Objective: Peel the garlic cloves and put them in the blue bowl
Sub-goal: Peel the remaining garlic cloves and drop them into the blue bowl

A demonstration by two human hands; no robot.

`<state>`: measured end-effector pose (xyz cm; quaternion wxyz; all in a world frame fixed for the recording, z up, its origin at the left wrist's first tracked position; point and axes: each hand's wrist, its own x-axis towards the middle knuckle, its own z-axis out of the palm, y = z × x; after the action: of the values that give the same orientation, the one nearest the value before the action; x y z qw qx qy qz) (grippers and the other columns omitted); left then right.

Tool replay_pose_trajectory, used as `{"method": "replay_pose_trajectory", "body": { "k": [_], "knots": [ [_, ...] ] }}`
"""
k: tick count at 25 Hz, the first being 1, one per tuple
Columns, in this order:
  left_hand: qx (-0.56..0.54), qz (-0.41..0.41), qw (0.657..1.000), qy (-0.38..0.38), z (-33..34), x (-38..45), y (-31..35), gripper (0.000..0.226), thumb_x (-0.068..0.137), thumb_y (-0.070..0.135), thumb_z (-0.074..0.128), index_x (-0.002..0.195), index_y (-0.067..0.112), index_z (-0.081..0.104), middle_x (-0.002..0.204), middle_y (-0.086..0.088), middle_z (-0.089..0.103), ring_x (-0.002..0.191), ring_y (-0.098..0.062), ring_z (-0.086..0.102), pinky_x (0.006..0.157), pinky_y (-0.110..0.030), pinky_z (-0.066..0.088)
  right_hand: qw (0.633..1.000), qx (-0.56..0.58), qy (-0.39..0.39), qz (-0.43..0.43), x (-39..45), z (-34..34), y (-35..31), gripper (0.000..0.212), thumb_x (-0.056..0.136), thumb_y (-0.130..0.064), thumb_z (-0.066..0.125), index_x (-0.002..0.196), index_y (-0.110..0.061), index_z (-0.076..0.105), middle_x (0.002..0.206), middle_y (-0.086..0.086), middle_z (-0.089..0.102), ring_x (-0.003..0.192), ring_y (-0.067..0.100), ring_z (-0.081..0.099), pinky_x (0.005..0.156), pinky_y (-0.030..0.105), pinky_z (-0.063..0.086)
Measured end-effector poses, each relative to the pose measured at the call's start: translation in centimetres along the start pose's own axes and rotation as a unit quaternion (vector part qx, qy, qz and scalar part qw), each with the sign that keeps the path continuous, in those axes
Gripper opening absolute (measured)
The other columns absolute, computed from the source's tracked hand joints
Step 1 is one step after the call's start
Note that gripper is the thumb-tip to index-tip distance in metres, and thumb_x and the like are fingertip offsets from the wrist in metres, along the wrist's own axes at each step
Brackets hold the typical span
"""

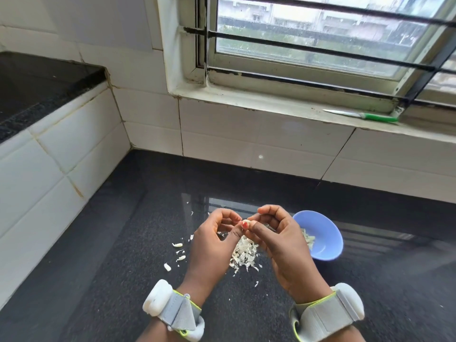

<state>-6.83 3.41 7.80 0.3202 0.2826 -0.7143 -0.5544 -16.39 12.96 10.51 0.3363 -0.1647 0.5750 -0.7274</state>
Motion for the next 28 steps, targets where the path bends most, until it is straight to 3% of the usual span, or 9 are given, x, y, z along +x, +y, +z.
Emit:
{"method": "replay_pose_trajectory", "body": {
  "k": [4, 9, 15, 21, 28],
  "knots": [
    [-0.031, -0.018, 0.999, 0.031, -0.01, 0.27, 0.48, 0.005, 0.077, 0.018, 0.075, 0.081, 0.021, 0.072, 0.077, 0.007, 0.072, 0.072, -0.009, 0.066, 0.07, -0.035, 0.056, 0.997, -0.049, -0.03, -0.046, -0.13, 0.07, -0.19, 0.031, 0.074, -0.002, 0.076, 0.099, -0.007, 0.059, 0.087, 0.01, 0.069, 0.085, 0.019, 0.069, 0.074, 0.028, 0.056],
    [-0.029, 0.039, 0.997, 0.054, -0.32, 0.12, 0.35, 0.008, 0.074, 0.019, 0.075, 0.081, 0.022, 0.074, 0.08, 0.006, 0.072, 0.075, -0.01, 0.066, 0.068, -0.031, 0.054, 0.998, 0.028, -0.049, -0.028, -0.08, 0.02, -0.04, 0.036, 0.067, -0.007, 0.076, 0.099, -0.006, 0.059, 0.091, 0.014, 0.071, 0.09, 0.026, 0.069, 0.08, 0.032, 0.057],
    [0.088, 0.135, 0.985, 0.062, -0.69, -0.14, 0.27, 0.007, 0.084, 0.028, 0.071, 0.085, 0.021, 0.074, 0.079, 0.012, 0.068, 0.067, 0.003, 0.056, 0.061, -0.009, 0.038, 0.998, -0.01, -0.021, -0.057, -0.13, 0.17, -0.15, 0.033, 0.072, -0.002, 0.075, 0.098, -0.007, 0.057, 0.088, 0.009, 0.071, 0.086, 0.022, 0.069, 0.076, 0.028, 0.056],
    [0.178, 0.191, 0.964, 0.056, -0.64, 0.11, -0.24, 0.016, 0.085, 0.033, 0.061, 0.085, 0.021, 0.072, 0.083, 0.013, 0.065, 0.08, -0.008, 0.06, 0.072, -0.03, 0.048, 0.992, -0.089, 0.003, -0.088, -0.09, 0.05, 0.18, 0.029, 0.077, 0.005, 0.075, 0.096, -0.01, 0.058, 0.085, 0.007, 0.072, 0.081, 0.017, 0.069, 0.076, 0.029, 0.057],
    [0.205, 0.199, 0.957, 0.057, -0.56, 0.17, -0.01, 0.015, 0.083, 0.031, 0.059, 0.081, 0.02, 0.069, 0.078, 0.012, 0.063, 0.077, -0.01, 0.057, 0.071, -0.029, 0.045, 0.978, -0.168, 0.007, -0.12, -0.07, 0.16, 0.43, 0.03, 0.079, 0.003, 0.075, 0.094, -0.016, 0.058, 0.084, 0.007, 0.072, 0.079, 0.017, 0.069, 0.072, 0.03, 0.054]
  ]
}}
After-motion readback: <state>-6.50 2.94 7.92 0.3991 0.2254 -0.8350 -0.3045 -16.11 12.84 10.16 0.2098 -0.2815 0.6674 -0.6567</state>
